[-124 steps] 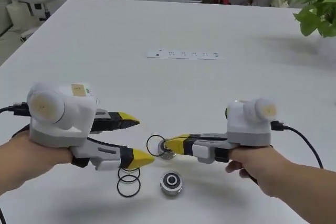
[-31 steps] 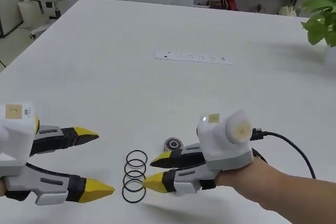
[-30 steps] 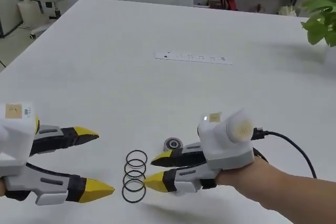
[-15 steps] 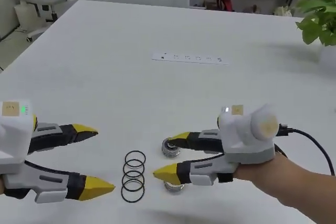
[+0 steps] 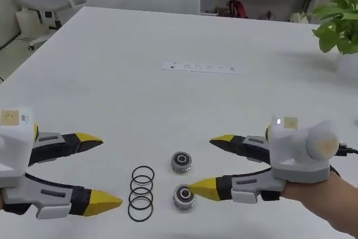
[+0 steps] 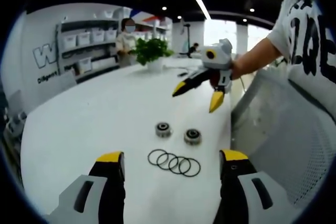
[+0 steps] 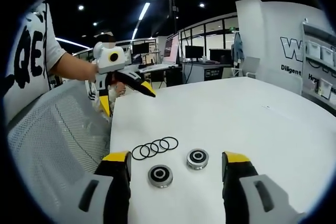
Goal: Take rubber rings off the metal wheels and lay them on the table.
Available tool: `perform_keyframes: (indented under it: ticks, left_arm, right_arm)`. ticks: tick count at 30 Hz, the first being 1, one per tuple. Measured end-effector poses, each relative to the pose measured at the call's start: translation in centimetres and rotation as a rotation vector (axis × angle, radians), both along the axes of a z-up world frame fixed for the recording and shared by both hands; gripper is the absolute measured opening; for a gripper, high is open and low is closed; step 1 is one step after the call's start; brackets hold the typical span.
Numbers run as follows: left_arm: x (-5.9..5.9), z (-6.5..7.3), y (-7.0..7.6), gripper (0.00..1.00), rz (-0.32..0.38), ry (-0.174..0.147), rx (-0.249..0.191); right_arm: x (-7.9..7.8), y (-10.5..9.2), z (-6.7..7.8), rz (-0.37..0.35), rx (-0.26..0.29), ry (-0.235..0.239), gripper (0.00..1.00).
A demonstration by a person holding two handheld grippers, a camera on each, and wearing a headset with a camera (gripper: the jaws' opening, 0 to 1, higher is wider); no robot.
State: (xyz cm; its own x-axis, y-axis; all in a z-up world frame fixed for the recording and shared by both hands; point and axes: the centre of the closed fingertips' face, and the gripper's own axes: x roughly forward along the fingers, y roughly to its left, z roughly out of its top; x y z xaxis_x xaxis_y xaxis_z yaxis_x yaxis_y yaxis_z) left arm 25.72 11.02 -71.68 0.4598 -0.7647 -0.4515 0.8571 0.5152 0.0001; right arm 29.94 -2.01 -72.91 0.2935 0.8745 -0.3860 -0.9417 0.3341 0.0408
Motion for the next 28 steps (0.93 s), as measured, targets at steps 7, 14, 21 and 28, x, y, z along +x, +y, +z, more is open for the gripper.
perform_keyframes:
  ticks: [7, 14, 21, 28]
  left_arm:
    - [0.1, 0.4, -0.1, 0.76, 0.001, -0.010, -0.006]
    - [0.6, 0.8, 0.5, 0.76, 0.019, -0.029, -0.011]
    - [0.8, 0.8, 1.1, 0.77, 0.039, -0.035, -0.018]
    - [0.5, 0.3, 1.5, 0.77, 0.054, -0.035, -0.030]
  right_arm:
    - [0.0, -2.0, -0.2, -0.052, 0.008, 0.013, 0.68]
    - [0.3, -3.3, -0.1, -0.094, 0.006, 0.015, 0.69]
    - [0.0, -4.0, -0.8, -0.097, -0.034, 0.000, 0.70]
    - [-0.4, -4.2, -1.2, -0.106, -0.041, 0.017, 0.70]
